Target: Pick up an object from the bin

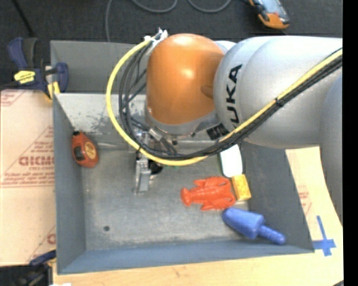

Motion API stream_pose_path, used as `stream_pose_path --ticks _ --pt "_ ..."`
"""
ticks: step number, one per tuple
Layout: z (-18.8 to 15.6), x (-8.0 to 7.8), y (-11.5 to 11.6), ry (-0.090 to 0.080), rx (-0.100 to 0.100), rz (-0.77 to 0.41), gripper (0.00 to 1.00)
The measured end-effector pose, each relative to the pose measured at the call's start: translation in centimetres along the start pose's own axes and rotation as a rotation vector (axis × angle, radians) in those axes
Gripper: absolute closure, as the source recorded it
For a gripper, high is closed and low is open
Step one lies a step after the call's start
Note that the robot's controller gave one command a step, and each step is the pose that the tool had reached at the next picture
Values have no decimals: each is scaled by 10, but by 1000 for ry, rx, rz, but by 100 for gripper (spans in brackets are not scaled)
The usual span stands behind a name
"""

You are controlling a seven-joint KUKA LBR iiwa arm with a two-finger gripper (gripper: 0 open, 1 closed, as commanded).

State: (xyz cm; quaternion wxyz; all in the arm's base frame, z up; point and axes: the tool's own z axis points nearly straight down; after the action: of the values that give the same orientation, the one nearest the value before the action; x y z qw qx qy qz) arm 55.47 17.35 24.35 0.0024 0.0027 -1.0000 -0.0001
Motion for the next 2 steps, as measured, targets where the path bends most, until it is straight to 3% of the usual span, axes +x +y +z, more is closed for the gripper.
stream_pose_path --ticks 1,2 --pt "-5 -2 -1 -8 -1 4 0" --pt "13 7 -18 -10 -1 -43 0"
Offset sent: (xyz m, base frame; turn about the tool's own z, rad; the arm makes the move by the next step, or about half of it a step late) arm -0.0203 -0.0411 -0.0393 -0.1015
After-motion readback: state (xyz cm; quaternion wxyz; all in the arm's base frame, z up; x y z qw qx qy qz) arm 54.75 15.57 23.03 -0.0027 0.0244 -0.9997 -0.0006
